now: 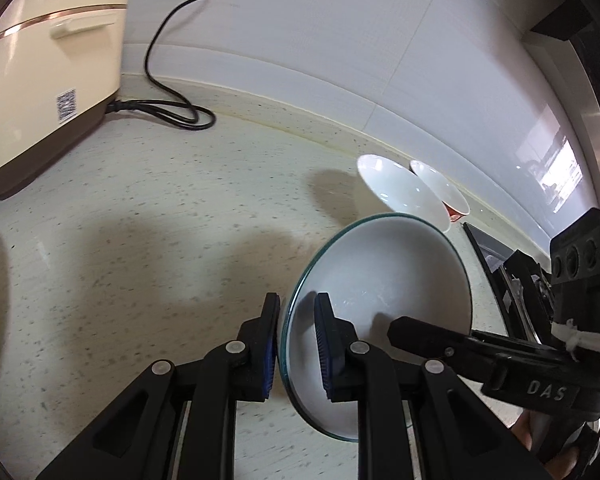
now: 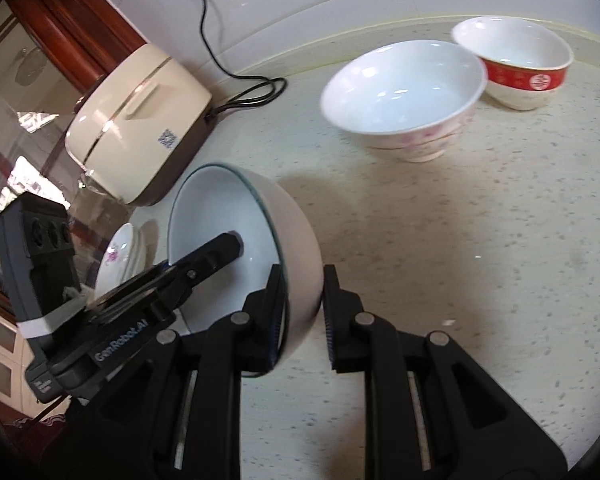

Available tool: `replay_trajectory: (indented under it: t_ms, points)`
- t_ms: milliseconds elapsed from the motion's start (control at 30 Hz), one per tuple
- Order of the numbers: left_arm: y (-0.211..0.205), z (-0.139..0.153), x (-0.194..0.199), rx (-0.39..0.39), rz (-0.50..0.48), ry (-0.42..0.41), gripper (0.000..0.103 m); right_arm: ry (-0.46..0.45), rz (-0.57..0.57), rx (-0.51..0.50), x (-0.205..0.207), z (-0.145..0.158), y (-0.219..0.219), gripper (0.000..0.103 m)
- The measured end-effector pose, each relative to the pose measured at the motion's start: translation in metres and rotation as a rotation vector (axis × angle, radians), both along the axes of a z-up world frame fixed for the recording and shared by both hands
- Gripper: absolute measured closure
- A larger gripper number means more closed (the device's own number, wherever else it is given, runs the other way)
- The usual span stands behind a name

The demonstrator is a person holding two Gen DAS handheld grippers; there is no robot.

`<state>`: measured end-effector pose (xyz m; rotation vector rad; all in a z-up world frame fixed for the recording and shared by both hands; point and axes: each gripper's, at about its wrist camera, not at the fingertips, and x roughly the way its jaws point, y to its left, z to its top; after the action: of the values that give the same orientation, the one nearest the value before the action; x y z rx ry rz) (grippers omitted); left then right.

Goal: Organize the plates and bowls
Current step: 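Lift the green-rimmed bowl with both grippers and carry it toward the plates, then lower the green-rimmed bowl onto the counter beside the plates and open both grippers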

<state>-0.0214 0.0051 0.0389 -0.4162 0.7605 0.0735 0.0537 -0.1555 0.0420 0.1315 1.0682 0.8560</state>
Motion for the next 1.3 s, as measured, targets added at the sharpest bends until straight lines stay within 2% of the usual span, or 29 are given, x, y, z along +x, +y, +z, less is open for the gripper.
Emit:
replay_trajectory:
  t_ms: [467,633,867,967,1167,1300]
  points:
    - [0.032,-0.001,-0.033,0.016,0.047,0.001,0.085,-0.008,0.099,0.025,-0.018,-0.003,0.038,0.08]
    - [0.056,-0.002,-0.04,-0.012,0.07,0.02,0.085,0.039,0.124,0.056,-0.022,-0.01,0.054,0.079]
    - [0.071,0.005,-0.051,0.023,0.113,0.011,0.085,0.098,0.148,0.094,-0.03,-0.02,0.072,0.078]
    - [0.079,0.005,-0.054,0.011,0.125,0.018,0.084,0.13,0.153,0.123,-0.032,-0.022,0.078,0.077]
    - [0.086,0.005,-0.056,0.027,0.162,0.02,0.08,0.146,0.165,0.128,-0.038,-0.025,0.092,0.076]
    - [0.091,0.001,-0.055,0.026,0.186,0.033,0.076,0.138,0.16,0.141,-0.038,-0.024,0.097,0.07]
